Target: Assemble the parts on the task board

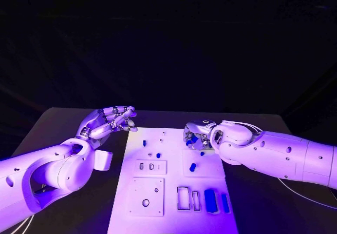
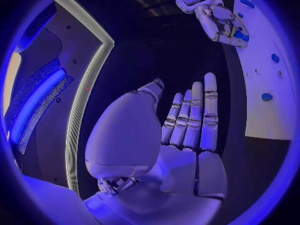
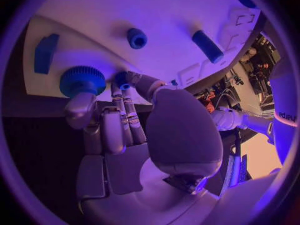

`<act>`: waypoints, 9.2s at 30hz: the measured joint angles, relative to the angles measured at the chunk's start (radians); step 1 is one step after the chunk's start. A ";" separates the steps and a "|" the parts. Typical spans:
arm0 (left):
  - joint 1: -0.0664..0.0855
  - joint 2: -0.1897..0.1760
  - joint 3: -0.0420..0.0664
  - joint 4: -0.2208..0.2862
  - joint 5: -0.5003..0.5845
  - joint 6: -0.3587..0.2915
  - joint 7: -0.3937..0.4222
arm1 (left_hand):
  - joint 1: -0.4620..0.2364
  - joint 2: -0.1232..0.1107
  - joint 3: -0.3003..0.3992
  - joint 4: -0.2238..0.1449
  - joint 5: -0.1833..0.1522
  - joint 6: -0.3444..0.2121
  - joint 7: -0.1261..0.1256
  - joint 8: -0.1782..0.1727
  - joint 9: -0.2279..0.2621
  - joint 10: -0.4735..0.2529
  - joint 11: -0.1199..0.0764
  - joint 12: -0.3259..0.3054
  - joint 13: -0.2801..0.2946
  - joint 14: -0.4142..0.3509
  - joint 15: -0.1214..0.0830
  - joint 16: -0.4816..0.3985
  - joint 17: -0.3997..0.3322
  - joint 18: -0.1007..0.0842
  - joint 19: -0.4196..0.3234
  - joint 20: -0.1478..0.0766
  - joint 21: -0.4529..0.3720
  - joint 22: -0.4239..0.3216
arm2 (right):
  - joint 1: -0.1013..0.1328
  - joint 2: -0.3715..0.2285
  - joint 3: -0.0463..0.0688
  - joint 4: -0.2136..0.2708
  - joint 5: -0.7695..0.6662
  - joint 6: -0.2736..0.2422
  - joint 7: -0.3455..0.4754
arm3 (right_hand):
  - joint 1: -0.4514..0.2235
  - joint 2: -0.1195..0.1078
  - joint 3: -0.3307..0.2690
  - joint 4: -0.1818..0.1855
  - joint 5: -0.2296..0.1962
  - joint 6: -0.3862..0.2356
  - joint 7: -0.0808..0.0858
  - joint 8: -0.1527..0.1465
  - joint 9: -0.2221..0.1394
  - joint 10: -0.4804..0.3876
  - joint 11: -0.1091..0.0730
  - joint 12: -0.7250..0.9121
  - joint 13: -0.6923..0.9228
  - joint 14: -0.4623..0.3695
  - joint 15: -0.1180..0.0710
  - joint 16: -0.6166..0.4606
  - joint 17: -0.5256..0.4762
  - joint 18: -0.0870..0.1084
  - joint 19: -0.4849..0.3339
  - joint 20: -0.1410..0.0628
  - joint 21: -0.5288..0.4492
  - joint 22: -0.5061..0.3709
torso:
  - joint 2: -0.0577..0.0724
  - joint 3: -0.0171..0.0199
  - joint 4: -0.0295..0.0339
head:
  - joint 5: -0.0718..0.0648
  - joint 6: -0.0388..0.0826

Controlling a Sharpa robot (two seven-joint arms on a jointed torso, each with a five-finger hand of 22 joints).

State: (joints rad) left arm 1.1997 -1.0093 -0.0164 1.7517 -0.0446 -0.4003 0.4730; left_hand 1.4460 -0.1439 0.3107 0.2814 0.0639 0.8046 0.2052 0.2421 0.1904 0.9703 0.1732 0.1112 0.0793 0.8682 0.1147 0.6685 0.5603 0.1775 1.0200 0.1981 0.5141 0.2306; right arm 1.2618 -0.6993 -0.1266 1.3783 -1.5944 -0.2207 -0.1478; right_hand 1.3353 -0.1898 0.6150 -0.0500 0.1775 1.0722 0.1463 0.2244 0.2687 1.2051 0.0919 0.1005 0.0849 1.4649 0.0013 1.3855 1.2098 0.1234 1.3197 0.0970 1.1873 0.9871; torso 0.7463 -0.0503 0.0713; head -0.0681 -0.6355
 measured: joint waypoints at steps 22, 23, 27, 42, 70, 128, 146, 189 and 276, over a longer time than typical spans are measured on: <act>0.000 0.005 0.000 -0.008 0.000 0.006 -0.002 | 0.000 0.000 0.000 0.000 0.000 0.000 0.000 0.000 0.000 0.000 0.000 0.000 0.000 0.000 0.000 0.000 0.000 0.000 0.000 0.000 0.004 0.001 | 0.008 0.065 0.009 0.000 -0.030 -0.150 -0.032 | 0.005 -0.005 0.012 -0.012 0.001 0.009 -0.002 0.008 0.015 0.008 0.008 0.006 0.000 0.003 -0.004 0.005 0.006 0.000 0.000 0.000 0.020 0.029 | 0.007 -0.0041 0.0088 | -0.003 0.016; 0.000 0.005 0.000 -0.008 0.000 0.006 -0.003 | 0.000 0.000 0.000 0.000 0.000 0.000 0.000 0.000 0.000 0.000 0.000 0.000 0.000 0.000 0.000 0.000 0.000 0.000 0.000 0.000 0.004 0.001 | 0.009 0.072 0.009 -0.005 -0.031 -0.155 -0.033 | 0.005 -0.005 0.012 -0.012 0.001 0.009 -0.002 0.008 0.015 0.008 0.008 0.006 0.000 0.003 -0.003 0.005 0.006 0.000 0.000 0.000 0.020 0.029 | 0.008 -0.0042 0.0095 | -0.003 0.016; 0.000 0.006 0.000 -0.008 0.000 0.007 -0.003 | 0.000 0.000 0.000 0.000 0.000 0.000 0.000 0.000 0.000 0.000 0.000 0.000 0.000 0.000 0.000 0.000 0.000 0.000 0.000 0.000 0.004 0.001 | 0.012 0.101 0.011 -0.028 -0.036 -0.173 -0.037 | 0.005 -0.005 0.012 -0.012 0.001 0.009 -0.002 0.008 0.017 0.008 0.008 0.006 0.000 0.003 -0.003 0.005 0.008 0.000 0.004 -0.004 0.020 0.033 | 0.009 -0.0053 0.0113 | -0.003 0.016; 0.004 0.011 0.000 -0.005 0.000 0.008 -0.004 | 0.000 0.000 0.000 0.000 0.000 0.000 0.000 0.000 0.000 0.000 0.000 0.000 0.000 0.000 0.000 0.000 0.000 0.000 0.000 0.000 0.004 0.001 | 0.012 0.183 0.012 -0.105 -0.043 -0.205 -0.038 | 0.005 -0.005 0.015 -0.015 0.000 0.009 -0.002 0.008 0.018 0.008 0.008 0.006 0.000 0.003 -0.003 0.009 0.013 0.000 0.004 -0.004 0.027 0.038 | 0.017 -0.0094 0.0218 | -0.008 0.017; 0.009 0.017 0.000 -0.005 0.000 0.010 -0.007 | 0.000 0.000 0.000 0.000 0.000 0.000 0.000 0.000 0.000 -0.003 0.004 0.000 0.000 -0.003 0.004 0.000 0.000 0.000 0.000 0.000 0.004 0.003 | 0.007 0.215 0.012 -0.150 -0.044 -0.206 -0.039 | 0.005 -0.005 0.014 -0.015 -0.001 0.009 -0.002 0.008 0.020 0.008 0.008 0.001 0.000 0.003 -0.003 0.009 0.012 0.000 0.004 -0.004 0.026 0.040 | 0.024 -0.0136 0.0276 | -0.012 0.009; 0.009 0.012 0.000 -0.033 0.001 0.017 -0.011 | 0.000 0.000 0.000 0.000 0.000 -0.006 -0.002 0.000 0.000 -0.008 0.004 0.000 -0.002 -0.007 0.000 0.005 -0.001 0.000 -0.007 0.000 0.012 0.006 | 0.038 -0.200 0.045 0.133 0.222 -0.217 -0.048 | 0.161 -0.043 -0.521 0.337 0.066 -0.183 0.004 -0.063 0.099 0.097 -0.029 1.030 0.924 0.001 -0.019 0.078 0.078 -0.003 0.026 -0.007 -0.025 0.068 | 0.006 0.0078 -0.0067 | -0.006 0.021; 0.009 0.034 -0.001 -0.043 -0.022 0.026 -0.016 | 0.000 0.000 0.000 0.000 0.000 -0.006 -0.002 0.000 0.000 -0.011 0.004 0.000 -0.002 -0.007 0.000 0.005 -0.001 0.000 -0.011 0.004 0.012 0.007 | 0.027 -0.155 0.044 0.069 0.373 -0.126 -0.089 | 0.138 -0.021 -0.550 0.340 0.101 -0.231 0.020 -0.008 0.128 0.224 -0.012 1.335 1.223 0.002 -0.005 0.170 0.098 -0.047 0.102 0.009 0.134 0.277 | 0.014 0.0249 -0.0056 | -0.007 0.015; 0.009 0.034 -0.001 -0.043 -0.029 0.030 -0.021 | 0.000 0.000 -0.003 0.003 0.000 -0.006 -0.002 0.000 0.001 -0.011 0.004 0.000 -0.002 -0.011 0.004 0.010 -0.001 0.000 -0.013 0.001 0.017 0.009 | -0.003 -0.083 0.041 -0.009 0.351 -0.122 -0.107 | 0.188 0.014 -0.376 0.330 0.080 -0.154 0.000 0.041 0.131 0.258 -0.027 1.374 1.223 0.000 -0.003 0.178 0.098 -0.047 0.120 0.005 0.178 0.321 | 0.021 0.0302 -0.0025 | -0.007 0.006; 0.009 0.047 -0.001 -0.041 -0.030 0.034 -0.044 | 0.000 0.000 -0.004 0.004 0.000 -0.009 0.002 0.000 0.002 -0.011 0.004 0.000 -0.002 -0.014 0.000 0.012 -0.001 0.000 -0.018 0.004 0.022 0.014 | -0.052 0.202 0.018 -0.037 0.032 -0.276 -0.144 | 0.105 -0.077 -0.205 0.304 0.227 -0.142 0.002 0.029 0.131 0.262 -0.031 1.380 1.223 0.002 -0.012 0.182 0.098 -0.062 0.141 -0.009 0.219 0.321 | 0.022 0.0292 -0.0020 | 0.007 0.023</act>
State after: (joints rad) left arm 1.2085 -0.9623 -0.0170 1.7102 -0.0744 -0.3662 0.4285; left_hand 1.4460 -0.1438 0.3065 0.2855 0.0640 0.7953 0.2070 0.2421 0.1919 0.9596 0.1769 0.1112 0.0771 0.8539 0.1147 0.6801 0.5596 0.1774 1.0021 0.2017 0.5364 0.2449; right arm 1.2094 -0.4972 -0.1082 1.3413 -1.5627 -0.4968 -0.2920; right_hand 1.4405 -0.2672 0.4104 0.2538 0.4044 0.9303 0.1483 0.2537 0.3997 1.4666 0.0609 1.4806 1.3076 1.4665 -0.0110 1.5670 1.3077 0.0610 1.4609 0.0878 1.4066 1.3081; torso 0.7681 -0.0211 0.0693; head -0.0609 -0.6130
